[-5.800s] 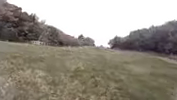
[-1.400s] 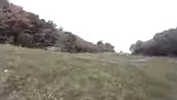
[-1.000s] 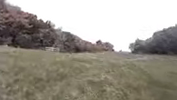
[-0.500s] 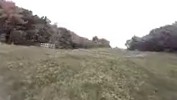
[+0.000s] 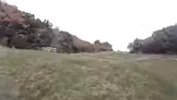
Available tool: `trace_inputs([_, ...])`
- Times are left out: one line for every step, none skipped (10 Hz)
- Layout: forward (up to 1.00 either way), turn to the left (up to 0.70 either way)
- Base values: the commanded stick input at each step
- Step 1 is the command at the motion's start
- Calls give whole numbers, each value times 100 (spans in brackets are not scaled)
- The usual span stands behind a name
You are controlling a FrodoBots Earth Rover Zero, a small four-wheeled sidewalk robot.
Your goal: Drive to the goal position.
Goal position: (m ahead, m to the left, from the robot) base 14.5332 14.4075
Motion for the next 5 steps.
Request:
trace_inputs([85,1])
trace_inputs([85,1])
trace_inputs([85,1])
trace_inputs([85,1])
trace_inputs([85,1])
